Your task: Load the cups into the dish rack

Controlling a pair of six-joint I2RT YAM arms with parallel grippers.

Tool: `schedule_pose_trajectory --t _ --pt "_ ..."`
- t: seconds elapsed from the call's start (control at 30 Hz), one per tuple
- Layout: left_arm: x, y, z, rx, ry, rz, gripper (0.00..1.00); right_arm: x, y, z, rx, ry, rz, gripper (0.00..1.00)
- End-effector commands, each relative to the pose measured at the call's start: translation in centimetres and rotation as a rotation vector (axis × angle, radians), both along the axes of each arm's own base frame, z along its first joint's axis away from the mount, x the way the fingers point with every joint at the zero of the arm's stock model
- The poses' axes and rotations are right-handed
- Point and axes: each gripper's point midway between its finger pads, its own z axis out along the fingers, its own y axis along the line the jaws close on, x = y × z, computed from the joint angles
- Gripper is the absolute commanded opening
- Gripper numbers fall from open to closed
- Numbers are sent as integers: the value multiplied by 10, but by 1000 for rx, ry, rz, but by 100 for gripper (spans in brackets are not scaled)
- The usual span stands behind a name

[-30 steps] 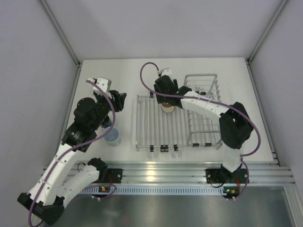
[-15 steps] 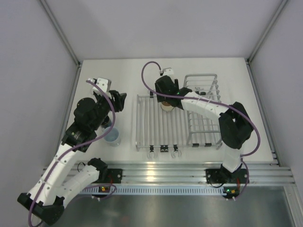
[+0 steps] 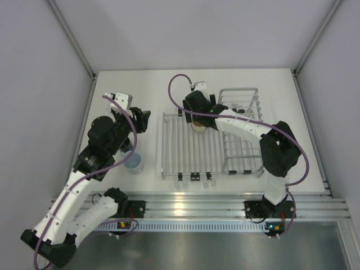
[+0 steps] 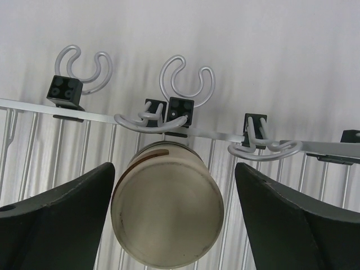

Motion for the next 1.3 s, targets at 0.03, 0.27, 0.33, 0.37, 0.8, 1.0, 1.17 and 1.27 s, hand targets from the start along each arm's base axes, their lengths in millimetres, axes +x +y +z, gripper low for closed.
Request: schedule_pose_trajectory --t 0.03,0.27,0.33,0.37,0.8,1.0,1.17,1.27 --pt "-2 0 8 -10 -32 -8 57 8 -7 25 5 -55 -28 91" --pt "-1 1 6 -8 -29 -5 57 15 0 60 35 -136 -2 92" --pt "-2 1 8 -12 -33 -3 57 16 9 78 60 -167 39 92" --pt "-1 1 7 -12 -33 -2 57 18 13 89 73 -191 59 92" --pt "0 3 4 -4 -26 9 58 -13 26 200 233 -389 249 92" --pt "3 2 0 4 -16 9 58 -56 12 235 374 -464 338 93" --pt "7 0 -6 15 6 9 58 -93 1 251 499 -489 408 93" --pt "11 1 -11 28 24 17 58 -104 -13 252 508 -505 396 93"
